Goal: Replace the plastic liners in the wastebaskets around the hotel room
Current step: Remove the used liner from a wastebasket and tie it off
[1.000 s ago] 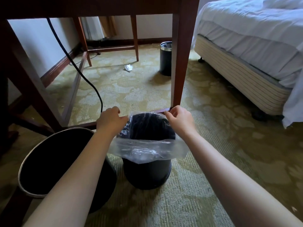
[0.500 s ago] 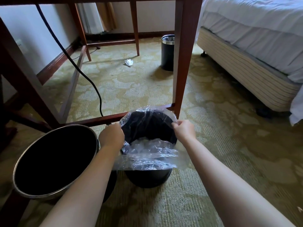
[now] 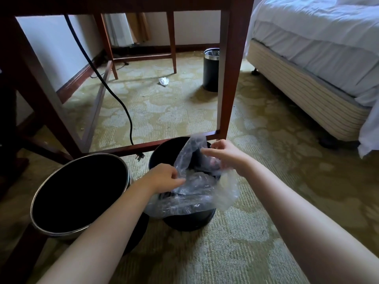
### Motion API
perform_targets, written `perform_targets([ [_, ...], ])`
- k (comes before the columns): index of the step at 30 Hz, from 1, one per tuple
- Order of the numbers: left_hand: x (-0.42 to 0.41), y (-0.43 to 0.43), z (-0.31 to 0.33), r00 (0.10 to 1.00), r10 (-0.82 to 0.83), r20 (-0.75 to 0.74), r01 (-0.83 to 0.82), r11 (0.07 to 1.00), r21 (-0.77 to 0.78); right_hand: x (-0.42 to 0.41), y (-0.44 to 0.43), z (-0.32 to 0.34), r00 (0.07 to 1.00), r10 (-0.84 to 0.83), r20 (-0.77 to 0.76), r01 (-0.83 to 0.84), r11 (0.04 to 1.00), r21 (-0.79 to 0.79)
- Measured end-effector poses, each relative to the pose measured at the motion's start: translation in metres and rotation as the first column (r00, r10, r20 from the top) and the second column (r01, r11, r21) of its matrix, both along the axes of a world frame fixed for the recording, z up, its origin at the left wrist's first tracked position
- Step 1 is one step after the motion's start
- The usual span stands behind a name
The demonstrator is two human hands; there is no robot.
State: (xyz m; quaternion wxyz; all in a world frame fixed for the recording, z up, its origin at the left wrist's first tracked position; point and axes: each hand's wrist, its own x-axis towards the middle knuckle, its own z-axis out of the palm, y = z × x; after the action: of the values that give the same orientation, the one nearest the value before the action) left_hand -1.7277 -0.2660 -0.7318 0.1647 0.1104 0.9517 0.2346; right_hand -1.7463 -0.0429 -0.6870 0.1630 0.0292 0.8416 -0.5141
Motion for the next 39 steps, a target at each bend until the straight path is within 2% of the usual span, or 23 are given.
perform_targets([
  [2, -0.003, 0.003, 0.007, 0.99, 0.059, -0.125, -0.065, 0.997, -0.041, -0.001, -0.001, 0.003, 0.997, 0.064, 0.043, -0.071, 0.976, 0.208],
  [4, -0.007, 0.005, 0.018, 0.961, 0.104, -0.257, -0.115, 0.993, -0.025, -0.003, -0.004, 0.003, 0.989, 0.143, 0.047, -0.15, 0.905, 0.399],
  [6, -0.012, 0.009, 0.03, 0.936, 0.146, -0.32, -0.14, 0.989, 0.043, -0.003, -0.01, 0.004, 0.98, 0.17, -0.103, -0.102, 0.873, 0.476],
  [8, -0.018, 0.016, 0.038, 0.933, 0.172, -0.316, -0.149, 0.984, 0.096, 0.0, -0.012, 0.009, 0.919, 0.095, -0.382, 0.079, 0.906, 0.416],
  [9, -0.021, 0.019, 0.042, 0.936, 0.173, -0.306, -0.144, 0.983, 0.114, 0.002, -0.011, 0.014, 0.851, 0.048, -0.523, 0.154, 0.929, 0.336],
  [11, -0.024, 0.028, 0.05, 0.95, 0.155, -0.272, -0.117, 0.981, 0.151, 0.006, -0.006, 0.024, 0.68, 0.067, -0.731, 0.177, 0.952, 0.252],
  [13, -0.027, 0.036, 0.055, 0.968, 0.15, -0.2, -0.11, 0.974, 0.2, 0.009, 0.001, 0.031, 0.542, 0.158, -0.825, 0.135, 0.953, 0.271],
  [15, -0.028, 0.043, 0.059, 0.976, 0.167, -0.139, -0.13, 0.961, 0.243, 0.013, 0.008, 0.034, 0.511, 0.211, -0.833, 0.109, 0.946, 0.306],
  [17, -0.025, 0.046, 0.062, 0.982, 0.144, -0.12, -0.11, 0.962, 0.249, 0.016, 0.017, 0.031, 0.536, 0.233, -0.811, 0.12, 0.93, 0.346],
  [21, -0.026, 0.041, 0.075, 0.98, 0.118, -0.161, -0.088, 0.98, 0.178, 0.016, 0.032, 0.014, 0.677, 0.212, -0.705, 0.201, 0.868, 0.454],
  [24, -0.025, 0.032, 0.097, 0.944, 0.144, -0.298, -0.092, 0.979, 0.181, 0.015, 0.026, 0.015, 0.842, 0.152, -0.517, 0.073, 0.918, 0.389],
  [26, -0.02, 0.027, 0.109, 0.907, 0.172, -0.384, -0.092, 0.971, 0.219, 0.015, 0.016, 0.018, 0.901, 0.165, -0.402, -0.029, 0.946, 0.321],
  [28, -0.014, 0.023, 0.116, 0.855, 0.206, -0.476, -0.091, 0.963, 0.254, 0.013, 0.004, 0.017, 0.898, 0.173, -0.406, -0.037, 0.947, 0.32],
  [30, -0.012, 0.018, 0.115, 0.808, 0.23, -0.543, -0.067, 0.951, 0.303, 0.011, -0.005, 0.018, 0.869, 0.143, -0.474, 0.034, 0.938, 0.346],
  [31, -0.012, 0.015, 0.112, 0.807, 0.233, -0.543, -0.056, 0.945, 0.323, 0.01, -0.007, 0.018, 0.855, 0.115, -0.505, 0.071, 0.94, 0.334],
  [33, -0.011, 0.008, 0.103, 0.875, 0.216, -0.434, -0.063, 0.938, 0.34, 0.009, -0.011, 0.02, 0.846, 0.063, -0.53, 0.1, 0.957, 0.273],
  [36, -0.009, -0.002, 0.081, 0.966, 0.143, -0.215, -0.1, 0.975, 0.2, 0.014, -0.014, 0.024, 0.859, 0.103, -0.502, 0.018, 0.973, 0.231],
  [37, -0.009, -0.003, 0.074, 0.969, 0.139, -0.203, -0.113, 0.985, 0.132, 0.018, -0.015, 0.027, 0.866, 0.153, -0.477, -0.049, 0.974, 0.222],
  [39, -0.009, -0.004, 0.07, 0.948, 0.145, -0.283, -0.151, 0.988, -0.001, 0.024, -0.016, 0.029, 0.876, 0.276, -0.395, -0.192, 0.952, 0.239],
])
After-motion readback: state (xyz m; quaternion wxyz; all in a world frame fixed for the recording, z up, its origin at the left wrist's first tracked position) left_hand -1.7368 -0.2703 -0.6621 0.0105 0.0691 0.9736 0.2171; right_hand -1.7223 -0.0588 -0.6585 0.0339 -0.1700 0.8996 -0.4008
